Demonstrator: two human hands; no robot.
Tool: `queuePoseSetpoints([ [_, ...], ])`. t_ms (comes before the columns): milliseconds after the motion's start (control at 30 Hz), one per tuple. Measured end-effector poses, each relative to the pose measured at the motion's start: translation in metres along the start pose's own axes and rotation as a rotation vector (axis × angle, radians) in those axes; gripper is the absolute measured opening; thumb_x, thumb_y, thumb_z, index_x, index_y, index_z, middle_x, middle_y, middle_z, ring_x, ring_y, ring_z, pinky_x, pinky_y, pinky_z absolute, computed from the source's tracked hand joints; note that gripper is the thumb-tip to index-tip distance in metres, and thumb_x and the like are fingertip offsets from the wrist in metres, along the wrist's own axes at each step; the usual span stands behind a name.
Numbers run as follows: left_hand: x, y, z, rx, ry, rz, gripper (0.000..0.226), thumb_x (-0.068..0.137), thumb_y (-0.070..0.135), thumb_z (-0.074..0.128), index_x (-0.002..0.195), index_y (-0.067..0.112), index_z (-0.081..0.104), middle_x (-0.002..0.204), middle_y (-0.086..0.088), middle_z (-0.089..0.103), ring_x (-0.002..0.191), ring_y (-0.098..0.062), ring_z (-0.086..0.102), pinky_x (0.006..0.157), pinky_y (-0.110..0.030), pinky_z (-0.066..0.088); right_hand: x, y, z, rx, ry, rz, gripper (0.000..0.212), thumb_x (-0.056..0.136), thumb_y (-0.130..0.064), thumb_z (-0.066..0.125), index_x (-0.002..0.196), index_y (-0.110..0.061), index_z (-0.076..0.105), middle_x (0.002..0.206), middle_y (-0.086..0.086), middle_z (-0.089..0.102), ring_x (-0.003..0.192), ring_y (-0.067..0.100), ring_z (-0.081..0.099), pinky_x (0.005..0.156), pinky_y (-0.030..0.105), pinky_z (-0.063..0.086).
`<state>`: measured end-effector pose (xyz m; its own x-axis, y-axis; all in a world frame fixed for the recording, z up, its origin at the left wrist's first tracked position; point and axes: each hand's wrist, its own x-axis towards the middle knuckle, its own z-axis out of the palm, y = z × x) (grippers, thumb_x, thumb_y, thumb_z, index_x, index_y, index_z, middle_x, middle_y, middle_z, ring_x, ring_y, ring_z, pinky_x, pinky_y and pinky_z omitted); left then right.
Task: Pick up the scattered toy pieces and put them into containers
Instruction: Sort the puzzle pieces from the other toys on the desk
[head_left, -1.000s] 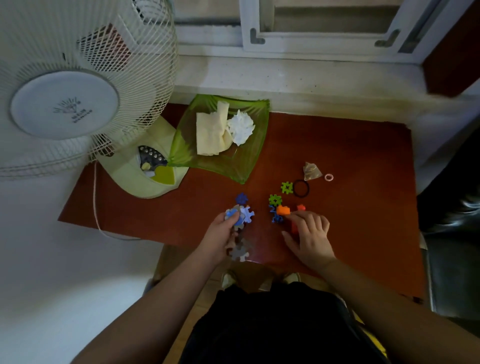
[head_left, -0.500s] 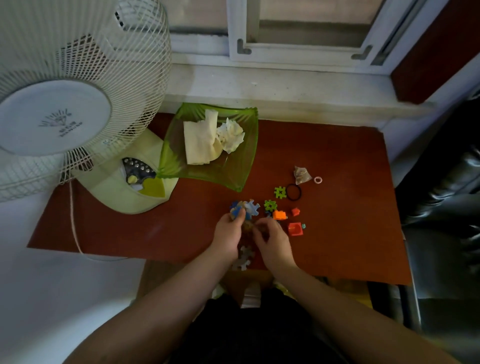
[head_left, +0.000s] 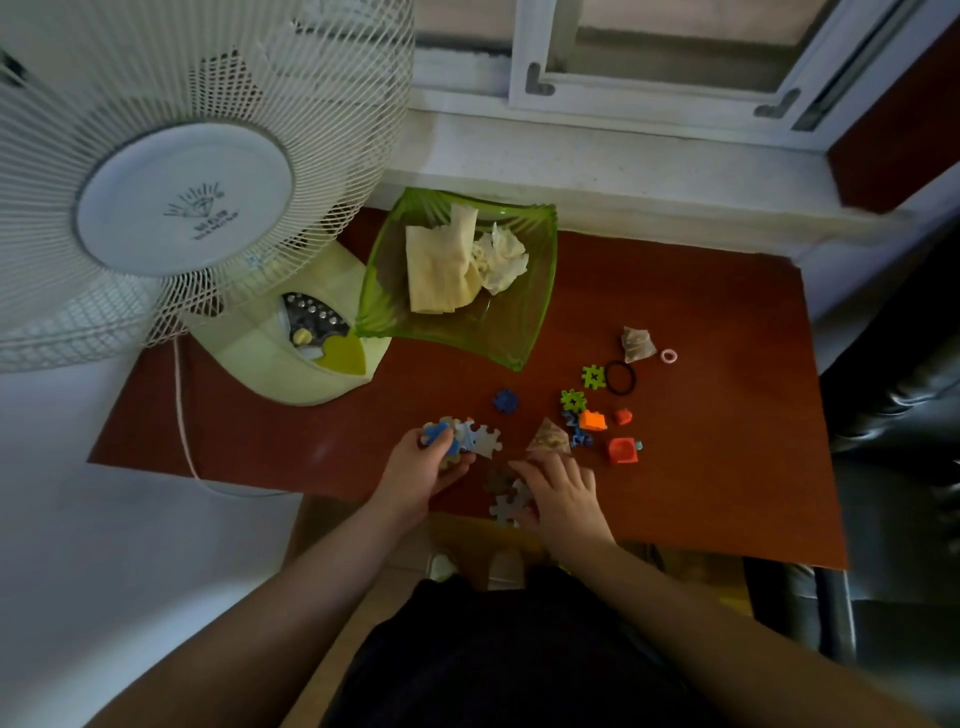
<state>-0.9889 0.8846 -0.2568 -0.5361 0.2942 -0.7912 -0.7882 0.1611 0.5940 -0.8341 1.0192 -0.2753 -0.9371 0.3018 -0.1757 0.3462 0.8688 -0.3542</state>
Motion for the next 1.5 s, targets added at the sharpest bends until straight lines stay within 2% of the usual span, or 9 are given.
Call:
queuePoseSetpoints([
  [67, -0.002, -0.003, -0.006, 0.05, -0.045, -0.005, 0.025, 0.097, 0.022, 0.055, 0.117, 0.007, 0.056, 0.107, -0.013, 0.068, 0.089, -0.023, 0.072, 0.071, -0.03, 0.058, 0.005, -0.004, -0.001, 0.02, -0.173, 0.09, 0.072, 0.081, -0.051, 0.066, 0.143, -0.028, 0.037, 0.142, -0.001, 0.037, 0.133, 0.024, 0.034, 0.107, 0.043, 0.029],
  [133, -0.003, -0.006, -0.01, 0.09, -0.089, -0.006, 0.024, 0.098, 0.023, 0.053, 0.117, 0.008, 0.057, 0.107, -0.012, 0.069, 0.091, -0.023, 0.071, 0.075, -0.031, 0.057, 0.01, -0.008, -0.001, 0.004, -0.222, 0.143, 0.079, 0.078, -0.056, 0.067, 0.143, -0.027, 0.035, 0.144, -0.002, 0.034, 0.135, 0.023, 0.029, 0.11, 0.041, 0.026],
  [367, -0.002, -0.008, -0.018, 0.128, -0.139, -0.007, 0.023, 0.099, 0.023, 0.052, 0.118, 0.011, 0.057, 0.11, -0.011, 0.068, 0.097, -0.024, 0.07, 0.085, -0.035, 0.056, 0.013, -0.011, 0.0, 0.01, -0.211, 0.227, 0.062, 0.073, -0.055, 0.073, 0.122, -0.027, 0.048, 0.129, -0.002, 0.045, 0.127, 0.023, 0.037, 0.105, 0.037, 0.03],
  [700, 0.003, -0.009, -0.026, 0.143, -0.151, -0.015, 0.015, 0.099, 0.022, 0.052, 0.11, 0.015, 0.058, 0.108, -0.011, 0.067, 0.096, -0.024, 0.069, 0.087, -0.036, 0.055, 0.005, -0.011, 0.006, 0.254, -0.099, 0.36, 0.038, 0.082, -0.037, 0.071, 0.116, -0.024, 0.059, 0.119, -0.001, 0.052, 0.117, 0.023, 0.046, 0.097, 0.035, 0.034],
  [933, 0.004, -0.012, -0.029, 0.174, -0.163, -0.013, 0.015, 0.099, 0.021, 0.051, 0.111, 0.015, 0.057, 0.108, -0.012, 0.067, 0.096, -0.024, 0.069, 0.09, -0.037, 0.055, -0.005, -0.013, 0.006, 0.174, -0.08, 0.442, 0.062, 0.074, -0.053, 0.074, 0.124, -0.025, 0.051, 0.124, -0.002, 0.044, 0.117, 0.021, 0.041, 0.1, 0.035, 0.034],
  [1100, 0.001, -0.016, -0.03, 0.192, -0.181, -0.033, 0.021, 0.099, 0.021, 0.051, 0.117, 0.013, 0.056, 0.11, -0.012, 0.067, 0.098, -0.025, 0.068, 0.087, -0.036, 0.055, -0.002, -0.022, 0.007, 0.213, -0.071, 0.493, 0.044, 0.075, -0.042, 0.077, 0.109, -0.024, 0.054, 0.116, -0.002, 0.05, 0.112, 0.021, 0.046, 0.096, 0.034, 0.035],
  [1233, 0.0, -0.016, -0.028, 0.183, -0.184, -0.042, 0.022, 0.098, 0.021, 0.051, 0.119, 0.012, 0.055, 0.111, -0.013, 0.067, 0.098, -0.024, 0.068, 0.084, -0.035, 0.056, -0.007, -0.025, 0.004, 0.379, -0.062, 0.513, 0.04, 0.078, -0.029, 0.078, 0.102, -0.025, 0.046, 0.102, -0.003, 0.061, 0.096, 0.019, 0.058, 0.082, 0.034, 0.045],
  [1400, -0.003, -0.017, -0.03, 0.181, -0.18, -0.02, 0.023, 0.098, 0.021, 0.052, 0.119, 0.011, 0.055, 0.108, -0.014, 0.067, 0.095, -0.024, 0.069, 0.083, -0.034, 0.056, -0.011, -0.028, -0.001, 0.576, -0.011, 0.536, 0.053, 0.083, -0.019, 0.074, 0.127, -0.026, 0.046, 0.103, -0.006, 0.059, 0.095, 0.014, 0.057, 0.075, 0.026, 0.044],
  [1500, -0.005, -0.018, -0.034, 0.165, -0.18, -0.028, 0.024, 0.098, 0.019, 0.052, 0.12, 0.011, 0.055, 0.109, -0.014, 0.066, 0.097, -0.026, 0.068, 0.085, -0.035, 0.056, -0.008, -0.03, -0.002, 0.578, -0.055, 0.468, 0.053, 0.085, -0.016, 0.072, 0.129, -0.03, 0.048, 0.109, -0.005, 0.059, 0.102, 0.015, 0.058, 0.079, 0.025, 0.043],
])
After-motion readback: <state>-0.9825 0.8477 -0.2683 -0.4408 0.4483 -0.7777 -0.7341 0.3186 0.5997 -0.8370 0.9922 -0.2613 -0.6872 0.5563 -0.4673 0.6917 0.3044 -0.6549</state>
